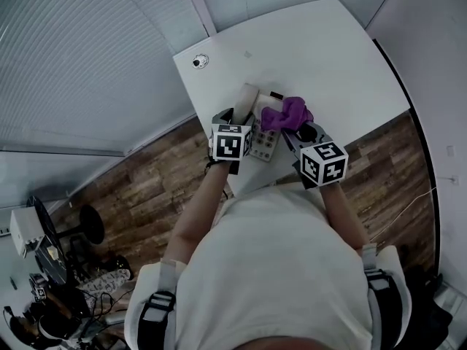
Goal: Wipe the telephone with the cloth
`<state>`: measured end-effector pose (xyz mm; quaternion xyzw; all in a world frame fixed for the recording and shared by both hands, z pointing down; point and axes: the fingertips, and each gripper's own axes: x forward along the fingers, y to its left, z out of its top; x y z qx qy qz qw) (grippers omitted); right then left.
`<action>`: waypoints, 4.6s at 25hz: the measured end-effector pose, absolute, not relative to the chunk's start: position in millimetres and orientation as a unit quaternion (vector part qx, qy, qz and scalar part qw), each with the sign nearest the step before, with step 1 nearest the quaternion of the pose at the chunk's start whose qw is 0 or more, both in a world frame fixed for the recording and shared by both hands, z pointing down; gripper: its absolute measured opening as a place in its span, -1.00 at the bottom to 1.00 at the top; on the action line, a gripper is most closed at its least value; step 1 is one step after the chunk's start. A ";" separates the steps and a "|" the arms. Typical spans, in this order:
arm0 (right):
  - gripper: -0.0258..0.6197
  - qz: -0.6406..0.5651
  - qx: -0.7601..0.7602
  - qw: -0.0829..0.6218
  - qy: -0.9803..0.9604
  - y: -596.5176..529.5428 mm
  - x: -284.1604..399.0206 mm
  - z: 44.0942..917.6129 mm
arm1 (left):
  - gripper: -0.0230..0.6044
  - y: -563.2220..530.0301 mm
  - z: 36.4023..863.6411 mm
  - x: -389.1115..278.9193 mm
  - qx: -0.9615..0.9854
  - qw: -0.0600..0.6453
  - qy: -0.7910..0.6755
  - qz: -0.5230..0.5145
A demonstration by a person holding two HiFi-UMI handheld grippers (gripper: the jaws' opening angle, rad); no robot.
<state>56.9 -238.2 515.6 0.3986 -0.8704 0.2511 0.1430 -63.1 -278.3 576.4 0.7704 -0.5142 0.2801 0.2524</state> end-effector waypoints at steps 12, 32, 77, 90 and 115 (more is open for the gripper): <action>-0.55 0.245 0.400 0.140 -0.872 -242.2 57.9 510.9 | -0.21 -275.5 574.4 -63.3 0.778 0.238 -0.507 0.283; -0.55 0.227 0.400 0.119 -0.880 -251.2 56.7 495.3 | -0.21 -230.2 538.9 -70.2 0.792 0.356 -0.486 0.098; -0.55 0.243 0.246 -0.006 -0.938 -254.8 -34.0 404.0 | -0.21 -201.5 436.0 -54.2 0.771 0.495 -0.175 -0.360; -0.55 0.229 0.204 0.023 -0.951 -228.4 -50.6 415.8 | -0.21 -209.0 429.0 -69.8 0.761 0.486 -0.184 -0.387; -0.55 0.220 0.092 0.098 -0.966 -190.4 -62.4 430.0 | -0.21 -216.9 420.7 -82.2 0.757 0.482 -0.196 -0.397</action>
